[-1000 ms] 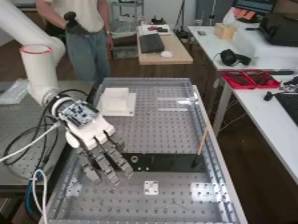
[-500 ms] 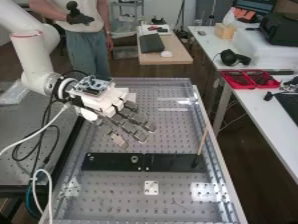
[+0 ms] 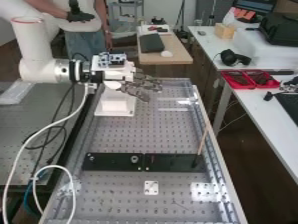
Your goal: Grab the larger nut and place it in the white container
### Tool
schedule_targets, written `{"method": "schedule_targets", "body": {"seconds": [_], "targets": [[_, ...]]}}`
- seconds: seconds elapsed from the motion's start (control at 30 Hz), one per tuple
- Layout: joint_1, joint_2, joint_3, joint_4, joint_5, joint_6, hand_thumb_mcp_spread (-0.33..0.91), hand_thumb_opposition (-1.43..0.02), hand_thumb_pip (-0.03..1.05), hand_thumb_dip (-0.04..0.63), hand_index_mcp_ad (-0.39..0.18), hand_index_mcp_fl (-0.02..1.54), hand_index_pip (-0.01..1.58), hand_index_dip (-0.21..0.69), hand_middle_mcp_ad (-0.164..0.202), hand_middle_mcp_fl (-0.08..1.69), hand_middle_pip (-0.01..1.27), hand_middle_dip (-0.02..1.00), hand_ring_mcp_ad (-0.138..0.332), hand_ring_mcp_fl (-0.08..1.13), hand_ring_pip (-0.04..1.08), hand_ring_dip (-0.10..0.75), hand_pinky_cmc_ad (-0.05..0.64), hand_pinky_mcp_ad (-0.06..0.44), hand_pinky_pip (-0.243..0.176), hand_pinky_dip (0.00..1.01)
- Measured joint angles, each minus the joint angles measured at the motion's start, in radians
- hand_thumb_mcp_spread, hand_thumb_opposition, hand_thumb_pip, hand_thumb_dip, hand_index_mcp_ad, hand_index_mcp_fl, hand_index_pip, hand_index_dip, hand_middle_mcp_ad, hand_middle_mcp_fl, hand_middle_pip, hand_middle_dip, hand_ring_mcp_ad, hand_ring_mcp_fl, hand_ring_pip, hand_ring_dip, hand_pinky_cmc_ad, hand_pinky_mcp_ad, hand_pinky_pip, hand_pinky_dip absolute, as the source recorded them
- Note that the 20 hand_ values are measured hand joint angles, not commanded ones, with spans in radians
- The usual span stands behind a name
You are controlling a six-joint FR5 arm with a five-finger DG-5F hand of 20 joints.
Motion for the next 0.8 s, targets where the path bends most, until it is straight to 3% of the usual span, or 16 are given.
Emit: {"method": "schedule_targets", "body": {"seconds": [0.27, 0.5, 0.8], "targets": [[0.000, 0.029, -0.010, -0.062, -0.146, -0.018, 0.34, -0.91, 0.73, 0.267, -0.082, 0.27, 1.54, 0.154, 0.082, 0.04, 0.14, 0.23, 0.147, 0.00, 0.16, 0.126, 0.347, 0.295, -0.089, 0.65], [0.018, 0.063, -0.051, -0.087, -0.185, -0.043, 0.34, -0.91, 0.73, 0.267, -0.082, 0.27, 1.54, 0.140, 0.082, 0.04, 0.14, 0.23, 0.147, 0.00, 0.14, 0.126, 0.347, 0.295, -0.093, 0.64], [0.055, 0.050, -0.079, -0.087, -0.201, -0.041, 0.34, -0.91, 0.73, 0.267, -0.082, 0.27, 1.54, 0.126, 0.082, 0.04, 0.14, 0.23, 0.147, 0.00, 0.14, 0.126, 0.344, 0.295, -0.089, 0.64]]}}
